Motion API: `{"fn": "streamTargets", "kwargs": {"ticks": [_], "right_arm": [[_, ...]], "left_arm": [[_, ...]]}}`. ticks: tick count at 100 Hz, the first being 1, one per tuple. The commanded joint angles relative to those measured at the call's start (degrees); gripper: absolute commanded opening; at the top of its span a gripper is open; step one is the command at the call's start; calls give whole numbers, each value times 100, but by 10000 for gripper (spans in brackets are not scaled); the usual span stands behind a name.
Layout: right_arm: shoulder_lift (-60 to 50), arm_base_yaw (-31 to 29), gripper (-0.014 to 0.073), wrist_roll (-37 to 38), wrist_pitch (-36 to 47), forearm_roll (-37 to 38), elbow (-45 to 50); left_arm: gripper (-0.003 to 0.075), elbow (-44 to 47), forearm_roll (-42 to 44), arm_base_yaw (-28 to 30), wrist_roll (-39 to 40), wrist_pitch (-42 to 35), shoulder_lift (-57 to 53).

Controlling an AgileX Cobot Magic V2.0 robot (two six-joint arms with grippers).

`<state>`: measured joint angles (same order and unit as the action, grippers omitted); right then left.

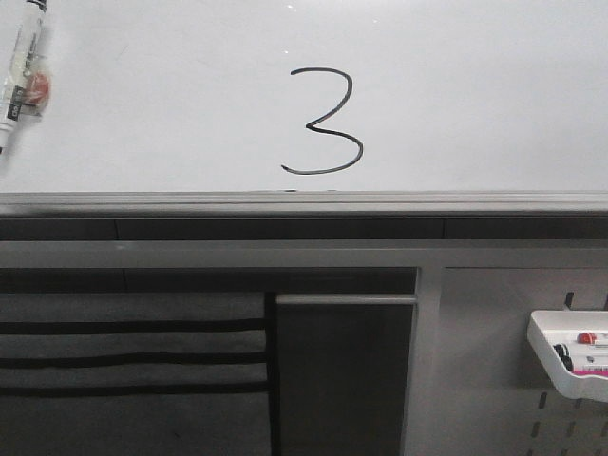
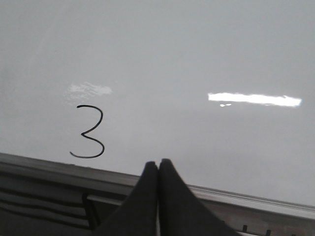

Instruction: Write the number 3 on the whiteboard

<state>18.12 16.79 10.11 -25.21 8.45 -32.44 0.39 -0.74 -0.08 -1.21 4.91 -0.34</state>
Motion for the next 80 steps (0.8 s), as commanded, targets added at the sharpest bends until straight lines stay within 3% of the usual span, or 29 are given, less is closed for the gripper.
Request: {"fn": "streamTargets", "kwargs": {"ticks": [1,24,49,55,80], "right_arm": [[-292,-474,-74,1,960,-189,386],[-1476,-1453,-74,1,2166,-580,2135],[-1985,-1573,-74,1,3376,-702,3501],[-1985,-1573,-74,1,3004,-702,3425],[-1985,-1573,-74,1,3038,-702,3462]], "left_arm": [[-18,9,0,2,45,-409,-180],[-18,9,0,12,45,-409,-180],[-18,9,0,12,45,-409,-180],[-18,9,0,12,45,-409,-180],[-18,9,0,12,45,-409,-180]]}}
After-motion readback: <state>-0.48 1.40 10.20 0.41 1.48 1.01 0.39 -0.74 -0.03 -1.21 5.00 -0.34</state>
